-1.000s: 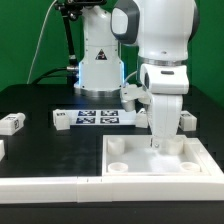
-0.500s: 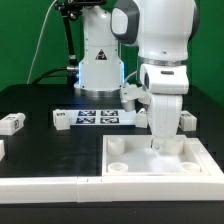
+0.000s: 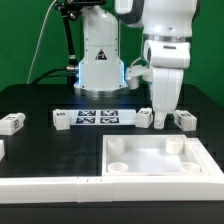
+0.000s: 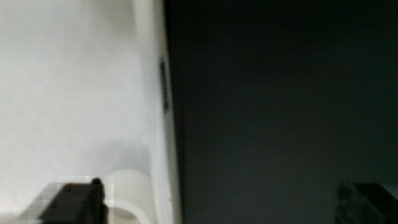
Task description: Assemble one leg
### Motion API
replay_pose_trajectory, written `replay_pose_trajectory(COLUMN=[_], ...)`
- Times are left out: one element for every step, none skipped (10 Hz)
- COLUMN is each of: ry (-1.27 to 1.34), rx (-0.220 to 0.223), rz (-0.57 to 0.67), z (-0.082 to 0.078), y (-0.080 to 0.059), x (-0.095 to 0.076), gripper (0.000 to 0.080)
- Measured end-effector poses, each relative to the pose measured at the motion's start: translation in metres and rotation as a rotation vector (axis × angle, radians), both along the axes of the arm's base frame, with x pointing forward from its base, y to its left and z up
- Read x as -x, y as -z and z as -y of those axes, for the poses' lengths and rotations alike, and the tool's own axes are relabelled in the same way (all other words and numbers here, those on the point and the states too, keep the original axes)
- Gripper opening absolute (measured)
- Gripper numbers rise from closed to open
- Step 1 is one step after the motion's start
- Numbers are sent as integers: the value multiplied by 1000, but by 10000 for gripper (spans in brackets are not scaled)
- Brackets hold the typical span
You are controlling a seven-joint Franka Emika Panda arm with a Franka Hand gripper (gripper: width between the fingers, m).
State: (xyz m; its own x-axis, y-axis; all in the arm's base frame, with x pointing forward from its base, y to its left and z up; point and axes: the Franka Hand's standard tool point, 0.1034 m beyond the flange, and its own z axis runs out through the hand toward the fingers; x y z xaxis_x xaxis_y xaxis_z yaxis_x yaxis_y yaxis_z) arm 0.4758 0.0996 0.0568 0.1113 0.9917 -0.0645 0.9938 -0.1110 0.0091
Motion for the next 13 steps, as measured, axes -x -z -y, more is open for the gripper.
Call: replay_pose_trajectory(ry=[10,9,51,159,243,414,547,676,841,962,1053,1147,1196], rx=[0,0,-2,-4,-6,-2,3,7,10,9,10,9,9], rz=[-3,-4,-3,2,3,-4,-9,-17,-22,-25,-35,-36,-37], z=[1,1,1,0,0,-1,-3,-7,-13,-21,-24,-26,-26], y=[3,4,4,4,6,12,16,19,22,22,22,22,23], x=[-1,-1,-1,0,2,13,22,31,38,41,43,43,43], gripper=[649,649,649,649,649,649,649,649,649,649,649,649,649])
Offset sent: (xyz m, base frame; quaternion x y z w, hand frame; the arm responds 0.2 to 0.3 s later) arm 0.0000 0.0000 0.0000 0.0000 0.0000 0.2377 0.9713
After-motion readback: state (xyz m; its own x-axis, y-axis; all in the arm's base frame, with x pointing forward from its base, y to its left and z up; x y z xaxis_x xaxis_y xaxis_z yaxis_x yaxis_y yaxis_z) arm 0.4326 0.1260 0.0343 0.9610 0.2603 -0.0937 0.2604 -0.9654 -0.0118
